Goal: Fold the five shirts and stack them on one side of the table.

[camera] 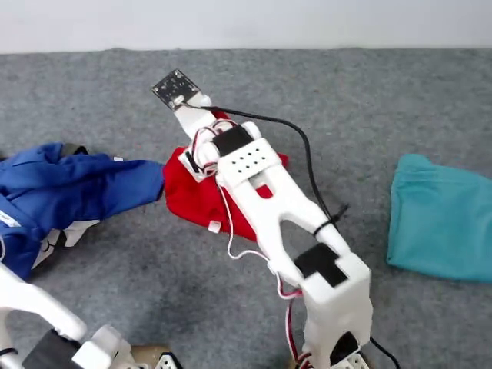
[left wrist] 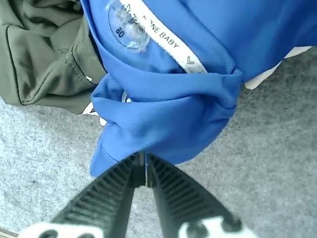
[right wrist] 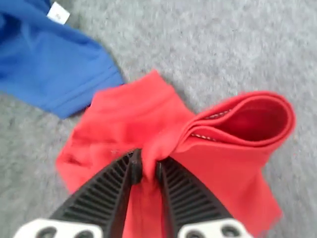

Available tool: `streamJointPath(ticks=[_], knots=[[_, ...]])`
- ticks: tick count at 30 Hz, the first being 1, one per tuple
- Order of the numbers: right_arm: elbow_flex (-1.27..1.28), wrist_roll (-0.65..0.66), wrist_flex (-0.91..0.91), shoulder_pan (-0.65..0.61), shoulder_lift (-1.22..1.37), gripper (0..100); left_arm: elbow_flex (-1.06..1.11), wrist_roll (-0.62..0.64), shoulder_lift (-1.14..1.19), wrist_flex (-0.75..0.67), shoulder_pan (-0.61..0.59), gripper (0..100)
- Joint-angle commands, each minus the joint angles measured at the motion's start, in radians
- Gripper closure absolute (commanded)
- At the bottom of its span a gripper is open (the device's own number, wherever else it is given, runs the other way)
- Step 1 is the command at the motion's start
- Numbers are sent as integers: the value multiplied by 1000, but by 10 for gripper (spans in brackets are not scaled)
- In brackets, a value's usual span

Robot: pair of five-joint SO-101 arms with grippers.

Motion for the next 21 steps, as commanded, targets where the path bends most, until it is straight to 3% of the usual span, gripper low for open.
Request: streamJointPath(ticks=[1,4,10,17,21], knots=[[-163,-5,-10,-8,62,991,-4,-2,-46,6,6,986],[-264,-5,-8,-21,139,980,-4,-2,-46,6,5,986],[-448,-11,139,-62,226,790,-4,-2,-46,9,5,986],[-624,-6,383,-33,242,798,-4,0,-46,9,0,986],[-651,-5,481,25,245,957,-4,55,-46,11,5,986]])
